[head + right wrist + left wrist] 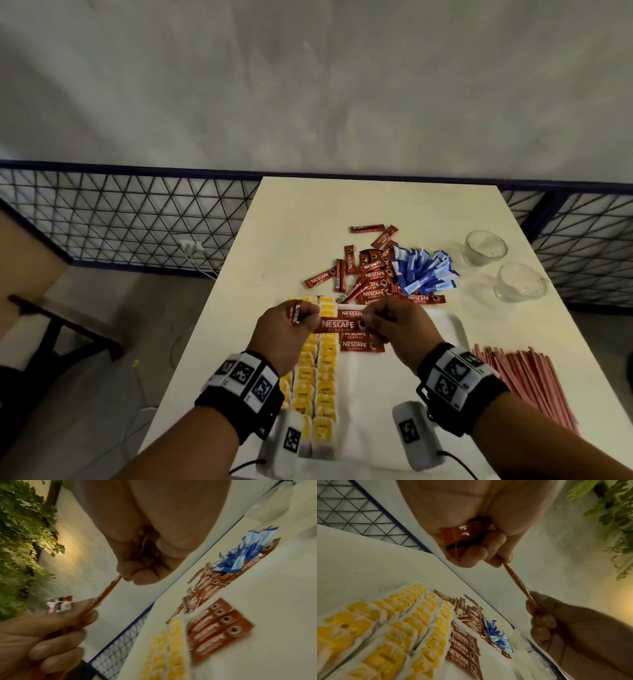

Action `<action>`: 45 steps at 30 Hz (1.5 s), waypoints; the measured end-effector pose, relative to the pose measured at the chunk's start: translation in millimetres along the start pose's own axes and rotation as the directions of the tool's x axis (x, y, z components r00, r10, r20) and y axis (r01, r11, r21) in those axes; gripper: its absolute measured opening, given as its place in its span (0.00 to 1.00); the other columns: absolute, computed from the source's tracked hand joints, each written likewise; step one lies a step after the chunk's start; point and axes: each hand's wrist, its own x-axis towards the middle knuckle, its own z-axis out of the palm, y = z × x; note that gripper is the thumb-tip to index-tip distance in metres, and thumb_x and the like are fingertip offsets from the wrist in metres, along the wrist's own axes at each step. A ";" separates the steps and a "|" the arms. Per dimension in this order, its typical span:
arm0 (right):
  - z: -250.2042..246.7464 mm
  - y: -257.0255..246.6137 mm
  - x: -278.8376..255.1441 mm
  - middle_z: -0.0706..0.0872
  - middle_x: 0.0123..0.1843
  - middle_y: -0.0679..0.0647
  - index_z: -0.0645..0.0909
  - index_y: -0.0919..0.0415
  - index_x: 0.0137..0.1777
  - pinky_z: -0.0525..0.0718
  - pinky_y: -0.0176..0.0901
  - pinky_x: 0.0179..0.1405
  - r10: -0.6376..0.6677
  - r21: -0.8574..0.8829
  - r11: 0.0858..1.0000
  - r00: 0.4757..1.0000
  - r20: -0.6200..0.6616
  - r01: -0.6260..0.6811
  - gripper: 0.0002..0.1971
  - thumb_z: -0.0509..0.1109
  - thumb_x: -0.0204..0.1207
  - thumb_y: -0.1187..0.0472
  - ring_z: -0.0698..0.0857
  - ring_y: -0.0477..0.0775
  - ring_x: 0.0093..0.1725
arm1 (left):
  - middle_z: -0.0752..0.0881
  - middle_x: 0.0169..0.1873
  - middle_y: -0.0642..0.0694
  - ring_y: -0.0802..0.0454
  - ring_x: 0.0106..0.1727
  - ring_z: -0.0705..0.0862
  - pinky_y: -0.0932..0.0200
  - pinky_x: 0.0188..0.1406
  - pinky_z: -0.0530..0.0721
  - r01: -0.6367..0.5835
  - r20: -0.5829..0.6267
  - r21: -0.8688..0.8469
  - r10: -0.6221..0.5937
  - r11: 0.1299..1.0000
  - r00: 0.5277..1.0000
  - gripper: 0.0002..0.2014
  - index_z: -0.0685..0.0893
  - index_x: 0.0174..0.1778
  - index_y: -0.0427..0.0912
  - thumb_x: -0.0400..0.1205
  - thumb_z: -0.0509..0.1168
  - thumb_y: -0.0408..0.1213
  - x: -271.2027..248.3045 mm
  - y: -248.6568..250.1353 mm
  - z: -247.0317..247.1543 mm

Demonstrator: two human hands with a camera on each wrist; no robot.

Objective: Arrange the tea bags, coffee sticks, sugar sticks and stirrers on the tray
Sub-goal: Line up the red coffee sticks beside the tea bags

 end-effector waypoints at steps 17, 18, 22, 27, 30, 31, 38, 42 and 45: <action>0.3 89.7 24.5 0.88 0.34 0.55 0.82 0.56 0.39 0.86 0.41 0.34 0.447 -0.310 0.827 0.883 -0.144 -0.469 0.08 0.77 0.71 0.54 0.87 0.55 0.30 | 0.88 0.37 0.52 0.62 0.27 0.77 0.60 0.34 0.76 0.146 -0.016 0.151 -0.145 0.978 0.989 0.02 0.86 0.43 0.49 0.78 0.73 0.38 -14.5 -42.9 -35.3; 2.0 89.7 26.5 0.89 0.35 0.56 0.82 0.56 0.38 0.87 0.43 0.38 0.449 -0.336 0.813 0.880 -0.158 -0.475 0.10 0.78 0.70 0.52 0.87 0.56 0.33 | 0.88 0.37 0.52 0.61 0.27 0.78 0.59 0.35 0.76 0.147 -0.017 0.155 -0.146 0.977 0.989 0.02 0.86 0.43 0.50 0.78 0.73 0.39 -14.1 -44.4 -36.8; 6.2 88.7 31.9 0.90 0.39 0.57 0.82 0.56 0.37 0.88 0.50 0.49 0.471 -0.418 0.757 0.863 -0.183 -0.502 0.13 0.77 0.70 0.48 0.89 0.58 0.41 | 0.88 0.38 0.50 0.60 0.27 0.78 0.58 0.36 0.76 0.165 -0.021 0.144 -0.163 0.976 0.986 0.02 0.86 0.42 0.50 0.77 0.73 0.39 -12.2 -49.2 -40.2; 7.3 91.6 34.0 0.90 0.40 0.55 0.84 0.58 0.39 0.88 0.49 0.49 0.464 -0.544 0.680 0.863 -0.200 -0.492 0.19 0.71 0.72 0.41 0.89 0.57 0.42 | 0.89 0.41 0.49 0.60 0.27 0.77 0.60 0.33 0.75 0.175 -0.023 0.125 -0.173 0.977 0.985 0.02 0.86 0.43 0.49 0.78 0.73 0.39 -10.1 -53.2 -43.1; 9.0 93.7 32.1 0.90 0.38 0.55 0.82 0.58 0.34 0.88 0.48 0.47 0.464 -0.555 0.666 0.859 -0.214 -0.498 0.20 0.70 0.73 0.40 0.89 0.57 0.40 | 0.89 0.42 0.48 0.60 0.26 0.77 0.61 0.32 0.75 0.171 -0.018 0.104 -0.170 0.980 0.985 0.02 0.86 0.43 0.49 0.78 0.73 0.39 -9.8 -53.6 -44.1; 9.2 93.1 31.2 0.90 0.38 0.55 0.82 0.58 0.33 0.88 0.47 0.47 0.461 -0.561 0.659 0.858 -0.225 -0.502 0.19 0.69 0.73 0.41 0.88 0.57 0.40 | 0.89 0.41 0.48 0.60 0.26 0.77 0.61 0.31 0.75 0.169 -0.018 0.101 -0.168 0.980 0.986 0.02 0.86 0.43 0.49 0.78 0.73 0.39 -9.6 -53.7 -44.7; 10.6 96.4 30.8 0.81 0.38 0.51 0.83 0.58 0.41 0.79 0.40 0.44 0.427 -0.627 0.603 0.864 -0.266 -0.492 0.16 0.66 0.77 0.44 0.82 0.54 0.42 | 0.90 0.41 0.49 0.61 0.26 0.77 0.61 0.32 0.76 0.172 -0.016 0.098 -0.171 0.980 0.985 0.02 0.87 0.43 0.48 0.77 0.73 0.40 -10.0 -54.8 -44.7; 11.9 98.2 32.5 0.83 0.39 0.52 0.85 0.58 0.43 0.81 0.41 0.44 0.425 -0.623 0.606 0.863 -0.271 -0.494 0.18 0.67 0.77 0.43 0.85 0.55 0.45 | 0.89 0.40 0.49 0.61 0.26 0.77 0.62 0.32 0.75 0.170 -0.010 0.101 -0.170 0.980 0.985 0.02 0.87 0.43 0.48 0.77 0.73 0.39 -10.8 -54.5 -43.8; 12.2 97.7 33.6 0.82 0.35 0.50 0.81 0.56 0.36 0.78 0.40 0.41 0.428 -0.587 0.633 0.860 -0.277 -0.504 0.17 0.68 0.77 0.44 0.83 0.54 0.41 | 0.89 0.39 0.49 0.61 0.25 0.76 0.63 0.30 0.75 0.172 -0.007 0.104 -0.172 0.980 0.985 0.02 0.87 0.43 0.48 0.77 0.73 0.39 -11.6 -54.2 -43.7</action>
